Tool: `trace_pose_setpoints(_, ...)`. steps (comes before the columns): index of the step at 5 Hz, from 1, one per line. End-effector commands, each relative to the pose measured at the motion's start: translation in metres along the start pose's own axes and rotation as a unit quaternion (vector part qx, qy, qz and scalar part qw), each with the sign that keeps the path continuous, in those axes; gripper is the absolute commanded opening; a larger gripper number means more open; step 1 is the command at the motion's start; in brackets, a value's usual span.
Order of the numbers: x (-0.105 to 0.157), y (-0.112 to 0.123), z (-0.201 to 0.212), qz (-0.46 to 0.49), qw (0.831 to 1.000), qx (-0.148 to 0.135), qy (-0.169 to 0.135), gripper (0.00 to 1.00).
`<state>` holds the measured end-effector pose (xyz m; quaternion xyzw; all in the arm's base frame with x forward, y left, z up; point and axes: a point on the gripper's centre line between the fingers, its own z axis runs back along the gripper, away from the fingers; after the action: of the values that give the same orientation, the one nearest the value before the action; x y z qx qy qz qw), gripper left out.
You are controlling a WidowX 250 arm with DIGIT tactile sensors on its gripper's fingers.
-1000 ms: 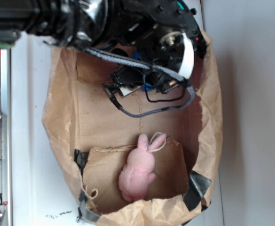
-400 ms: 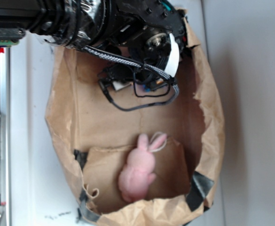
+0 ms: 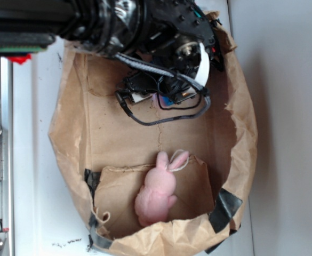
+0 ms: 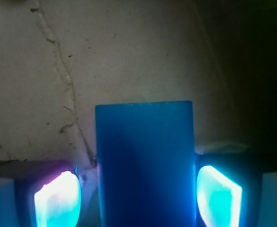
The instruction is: Grab the blue block.
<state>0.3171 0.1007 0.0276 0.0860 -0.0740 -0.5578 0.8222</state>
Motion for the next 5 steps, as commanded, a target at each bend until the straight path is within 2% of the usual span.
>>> trace_pose_setpoints(1,0.004,0.012,0.003,0.017,1.0,0.01,-0.004,0.0)
trace_pose_setpoints(3,0.004,0.011,0.005,0.039,0.999,0.011,-0.012,0.0)
trace_pose_setpoints(5,0.01,-0.005,0.032,0.056,0.997,0.015,-0.052,0.0)
